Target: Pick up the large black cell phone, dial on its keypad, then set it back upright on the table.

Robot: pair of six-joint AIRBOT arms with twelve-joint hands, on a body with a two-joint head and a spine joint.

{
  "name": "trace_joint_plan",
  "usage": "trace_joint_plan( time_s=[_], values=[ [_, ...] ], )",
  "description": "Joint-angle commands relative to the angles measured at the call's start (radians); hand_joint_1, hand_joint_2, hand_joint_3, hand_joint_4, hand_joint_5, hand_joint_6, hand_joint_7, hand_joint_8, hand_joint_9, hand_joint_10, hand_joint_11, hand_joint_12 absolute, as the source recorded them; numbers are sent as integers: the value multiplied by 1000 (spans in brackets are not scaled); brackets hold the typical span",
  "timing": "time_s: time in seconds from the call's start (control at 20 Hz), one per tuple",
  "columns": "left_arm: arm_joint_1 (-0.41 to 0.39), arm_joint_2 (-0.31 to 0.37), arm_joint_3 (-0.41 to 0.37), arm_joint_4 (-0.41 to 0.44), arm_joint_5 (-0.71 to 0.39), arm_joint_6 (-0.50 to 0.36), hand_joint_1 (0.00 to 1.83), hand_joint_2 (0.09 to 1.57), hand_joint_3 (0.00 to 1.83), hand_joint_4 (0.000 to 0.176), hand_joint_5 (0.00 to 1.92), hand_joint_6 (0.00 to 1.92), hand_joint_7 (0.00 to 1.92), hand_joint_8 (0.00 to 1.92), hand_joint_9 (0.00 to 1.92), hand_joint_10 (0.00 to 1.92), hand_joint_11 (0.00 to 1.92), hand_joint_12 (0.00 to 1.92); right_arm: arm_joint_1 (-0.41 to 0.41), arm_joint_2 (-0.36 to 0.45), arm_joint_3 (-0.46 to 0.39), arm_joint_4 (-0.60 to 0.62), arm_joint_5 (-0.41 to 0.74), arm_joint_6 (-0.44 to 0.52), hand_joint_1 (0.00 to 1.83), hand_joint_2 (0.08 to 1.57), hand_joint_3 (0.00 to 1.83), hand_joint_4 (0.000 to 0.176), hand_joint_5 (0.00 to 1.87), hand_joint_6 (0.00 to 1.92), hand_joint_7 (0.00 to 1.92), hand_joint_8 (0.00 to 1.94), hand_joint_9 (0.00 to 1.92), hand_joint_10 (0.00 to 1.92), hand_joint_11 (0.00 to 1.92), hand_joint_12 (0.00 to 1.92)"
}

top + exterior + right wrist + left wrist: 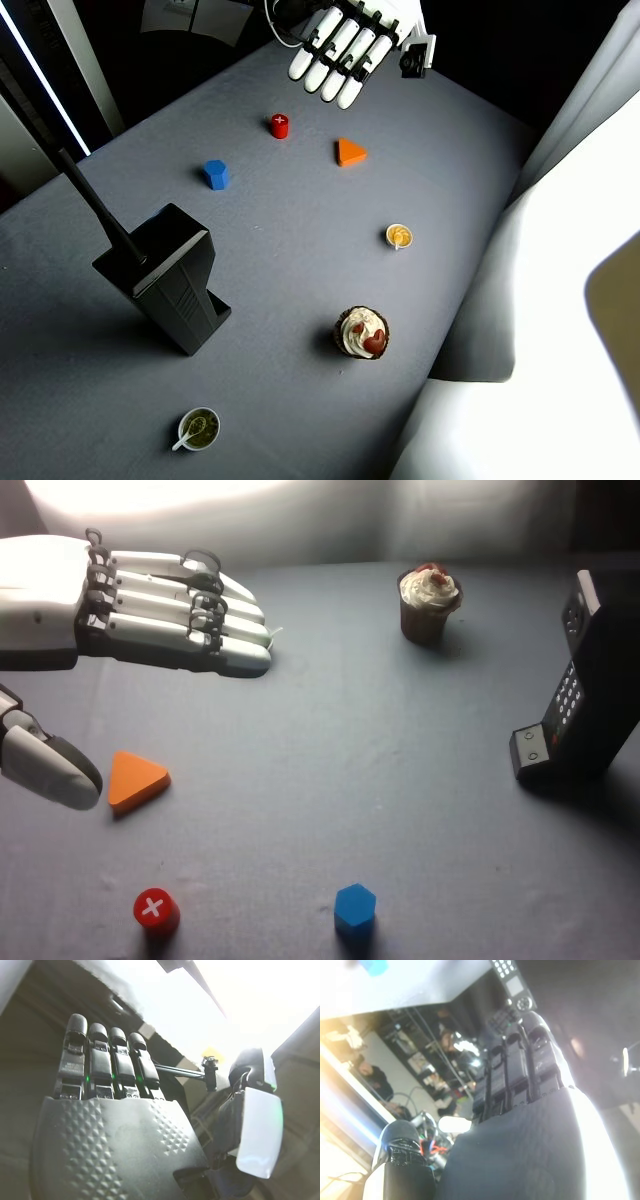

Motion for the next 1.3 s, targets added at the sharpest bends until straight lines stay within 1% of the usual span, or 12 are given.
trace_joint_plan(
  time_s=[0.0, 0.05, 0.15, 0.25, 0.35, 0.45, 0.7, 0.75, 0.8, 0.9, 1.1, 1.25],
  values=[
    [-25, 9, 0, -105, -67, -3, 0, 1069, 0, 0, 164, 4, 193, 4, 174, 7, 0, 493, 8, -6, 18, 24, 121, 13, 614, 966, 11, 0, 86, 0, 57, 0, 72, 0, 0, 386],
    [-24, 8, 0, -106, -67, -3, 0, 1071, 1, 0, 153, 0, 191, 2, 175, 5, 0, 500, 10, -18, 33, 22, 121, 13, 637, 1010, 11, 0, 35, 0, 6, 0, 28, 0, 0, 291],
    [-18, 8, 0, -113, -67, 3, 0, 1071, 1, 0, 154, 1, 192, 3, 179, 7, 0, 501, 24, -50, 60, 10, 121, 13, 642, 1015, 11, 0, 33, 1, 2, 0, 24, 0, 0, 281],
    [-12, 8, 0, -129, -66, 14, 0, 1083, 3, 0, 151, 0, 181, 0, 169, 1, 0, 479, 38, -78, 83, -21, 121, 13, 710, 1014, 4, 0, 9, 0, 0, 0, 9, 0, 0, 233],
    [-7, 8, 0, -141, -58, 40, 0, 1083, 1, 0, 147, 1, 169, 0, 152, 0, 0, 427, 61, -108, 115, -63, 121, 13, 765, 1004, 0, 0, 48, 8, 22, 4, 25, 3, 0, 283],
    [-3, 8, -3, -141, -55, 65, 0, 1084, 1, 0, 121, 0, 147, 2, 127, 1, 0, 371, 102, -130, 142, -67, 116, 20, 790, 1013, 2, 0, 28, 2, 1, 0, 2, 0, 0, 210],
    [13, 4, -23, -119, -53, 136, 0, 1082, 0, 0, 91, 1, 134, 0, 119, 0, 0, 324, 200, -182, 202, -101, 90, 72, 819, 1017, 1, 0, 6, 0, 0, 0, 0, 0, 0, 137],
    [14, 3, -24, -119, -52, 136, 0, 1083, 0, 0, 80, 0, 109, 2, 92, 2, 0, 247, 209, -197, 222, -104, 91, 94, 759, 1053, 11, 0, 0, 0, 0, 0, 0, 0, 0, 74],
    [14, 3, -24, -120, -53, 136, 0, 1081, 0, 0, 84, 3, 112, 4, 93, 3, 0, 241, 215, -207, 235, -106, 91, 109, 757, 1063, 13, 0, 0, 0, 0, 0, 0, 0, 0, 64],
    [15, 3, -23, -120, -53, 136, 0, 1080, 0, 0, 91, 6, 119, 6, 97, 5, 0, 241, 226, -228, 267, -110, 91, 136, 757, 1061, 10, 0, 0, 0, 0, 0, 0, 0, 0, 61],
    [13, 2, -22, -120, -56, 131, 0, 1084, 0, 0, 98, 5, 120, 4, 98, 4, 0, 240, 238, -265, 331, -111, 95, 188, 862, 1032, 0, 0, 0, 0, 0, 0, 0, 0, 0, 146],
    [12, 3, -17, -134, -59, 123, 0, 1085, 0, 0, 91, 2, 130, 1, 110, 2, 0, 272, 251, -296, 381, -153, 96, 223, 908, 1019, 0, 0, 3, 0, 0, 0, 0, 0, 0, 150]
  ],
)
